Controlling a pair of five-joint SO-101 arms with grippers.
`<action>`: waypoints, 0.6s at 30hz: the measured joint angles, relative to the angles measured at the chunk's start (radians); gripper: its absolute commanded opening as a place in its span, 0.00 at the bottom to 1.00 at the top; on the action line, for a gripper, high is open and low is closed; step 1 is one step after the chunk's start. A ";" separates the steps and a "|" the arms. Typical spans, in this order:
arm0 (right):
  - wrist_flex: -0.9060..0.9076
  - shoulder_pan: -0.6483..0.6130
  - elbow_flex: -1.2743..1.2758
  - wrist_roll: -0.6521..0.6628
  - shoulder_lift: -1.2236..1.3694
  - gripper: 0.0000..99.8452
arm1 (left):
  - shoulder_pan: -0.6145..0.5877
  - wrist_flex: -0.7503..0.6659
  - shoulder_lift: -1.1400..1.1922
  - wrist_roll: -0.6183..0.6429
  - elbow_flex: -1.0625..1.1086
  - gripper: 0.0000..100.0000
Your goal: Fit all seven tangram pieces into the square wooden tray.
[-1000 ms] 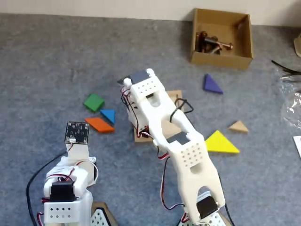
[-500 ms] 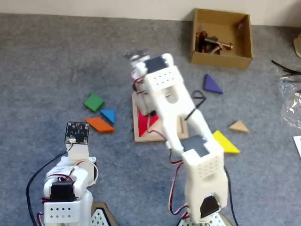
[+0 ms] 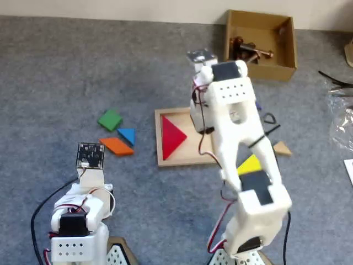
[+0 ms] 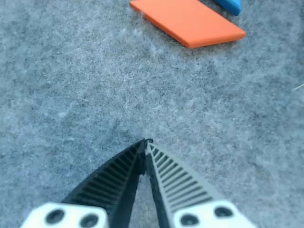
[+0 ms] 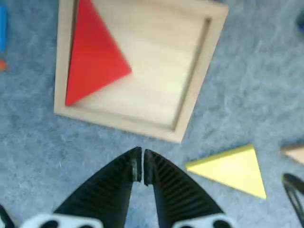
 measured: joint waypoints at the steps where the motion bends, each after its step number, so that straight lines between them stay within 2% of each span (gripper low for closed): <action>1: 0.000 0.011 0.032 0.002 -0.034 0.00 | 0.000 0.000 0.000 0.000 0.000 0.01; 7: 0.000 0.169 0.089 0.023 -0.178 0.01 | 0.000 0.000 0.000 0.000 0.000 0.01; 12: 0.000 0.344 0.089 0.244 -0.238 0.01 | 0.000 0.000 0.000 0.000 0.000 0.01; 18: 0.000 0.516 0.147 0.425 -0.259 0.01 | 0.000 0.000 0.000 0.000 0.000 0.01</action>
